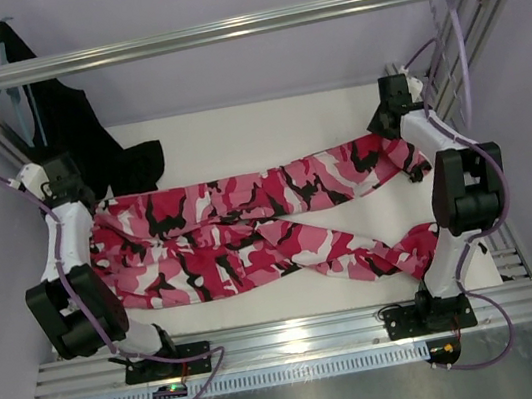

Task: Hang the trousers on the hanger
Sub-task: Fold the trousers

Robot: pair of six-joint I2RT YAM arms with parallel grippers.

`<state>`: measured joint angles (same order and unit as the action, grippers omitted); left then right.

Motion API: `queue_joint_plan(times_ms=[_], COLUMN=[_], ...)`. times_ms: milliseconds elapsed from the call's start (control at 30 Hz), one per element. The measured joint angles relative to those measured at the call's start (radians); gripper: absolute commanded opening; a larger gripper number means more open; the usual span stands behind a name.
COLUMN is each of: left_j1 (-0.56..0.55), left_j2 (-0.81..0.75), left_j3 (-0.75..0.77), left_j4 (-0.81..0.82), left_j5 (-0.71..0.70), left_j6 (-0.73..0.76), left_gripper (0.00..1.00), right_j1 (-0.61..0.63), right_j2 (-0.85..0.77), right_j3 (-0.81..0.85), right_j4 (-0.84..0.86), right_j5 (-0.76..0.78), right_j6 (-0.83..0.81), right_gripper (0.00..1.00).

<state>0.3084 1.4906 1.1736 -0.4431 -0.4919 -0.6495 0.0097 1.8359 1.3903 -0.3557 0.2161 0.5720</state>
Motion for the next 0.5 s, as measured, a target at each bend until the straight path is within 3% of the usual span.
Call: queue_joint_plan(times_ms=[67, 167, 200, 300, 400, 500], left_j1=[0.0, 0.0, 0.0, -0.001, -0.013, -0.035], left_j2=[0.003, 0.002, 0.002, -0.006, -0.038, -0.097], left_j3=[0.006, 0.008, 0.008, 0.011, 0.016, 0.016], left_j4=[0.0, 0.0, 0.0, -0.002, -0.003, -0.014], left_j5=[-0.004, -0.003, -0.002, 0.003, 0.007, 0.011], left_j6=[0.0, -0.001, 0.0, 0.0, -0.004, -0.004], left_gripper=[0.01, 0.2, 0.32, 0.48, 0.59, 0.64], right_j1=[0.005, 0.019, 0.025, 0.043, 0.064, 0.084], right_j2=[0.027, 0.054, 0.056, 0.055, 0.035, -0.02], right_j3=[0.015, 0.038, 0.043, 0.051, 0.025, -0.035], right_j4=[0.008, 0.01, 0.006, -0.021, -0.035, -0.047], right_j5=[-0.032, -0.057, -0.059, -0.042, -0.016, 0.0], right_j6=[-0.028, -0.071, -0.084, -0.105, -0.111, -0.112], right_gripper=[0.32, 0.36, 0.38, 0.44, 0.54, 0.57])
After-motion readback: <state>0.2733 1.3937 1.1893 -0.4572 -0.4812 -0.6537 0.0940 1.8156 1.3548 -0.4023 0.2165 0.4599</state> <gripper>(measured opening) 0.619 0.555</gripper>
